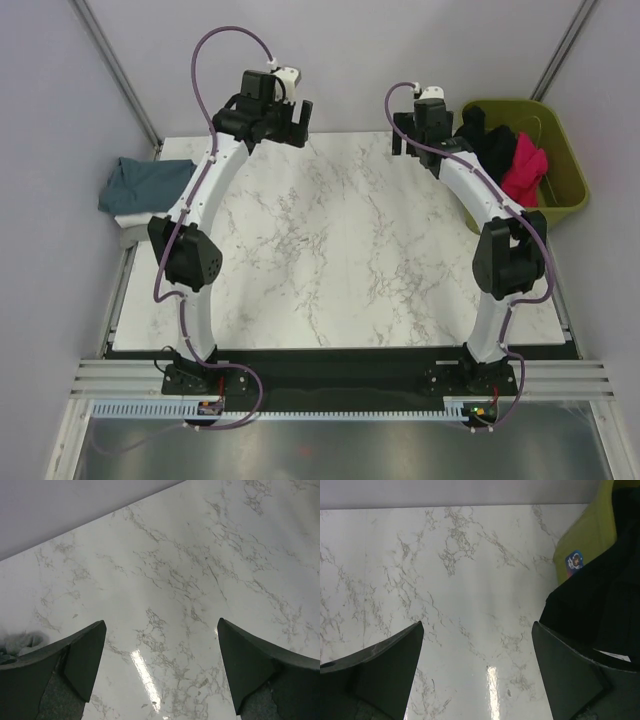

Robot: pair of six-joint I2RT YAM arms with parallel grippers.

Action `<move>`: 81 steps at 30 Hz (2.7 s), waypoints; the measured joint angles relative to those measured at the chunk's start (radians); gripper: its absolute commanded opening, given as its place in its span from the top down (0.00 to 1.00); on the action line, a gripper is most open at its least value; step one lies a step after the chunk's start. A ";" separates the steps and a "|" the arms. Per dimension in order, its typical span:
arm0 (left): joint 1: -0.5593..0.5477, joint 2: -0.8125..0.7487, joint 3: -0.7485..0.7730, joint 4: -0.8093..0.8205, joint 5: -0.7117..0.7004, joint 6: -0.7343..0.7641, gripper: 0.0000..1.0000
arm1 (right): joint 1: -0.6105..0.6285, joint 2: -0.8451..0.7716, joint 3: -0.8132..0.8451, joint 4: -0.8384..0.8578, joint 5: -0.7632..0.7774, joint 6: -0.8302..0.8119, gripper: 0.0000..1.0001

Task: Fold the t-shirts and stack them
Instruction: Grab the tshirt from the pile, then move the tshirt to the center of the board

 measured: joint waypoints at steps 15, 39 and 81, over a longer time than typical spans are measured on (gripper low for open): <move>-0.124 0.132 0.039 0.059 -0.159 0.096 0.00 | 0.097 0.140 0.098 0.029 0.075 -0.117 0.02; -0.179 0.130 -0.012 0.055 -0.278 0.168 0.00 | -0.406 0.120 0.177 -0.044 0.016 -0.259 0.03; 0.091 -0.102 -0.073 0.055 -0.270 0.075 0.01 | 0.092 -0.145 0.623 -0.135 -0.488 -0.327 1.00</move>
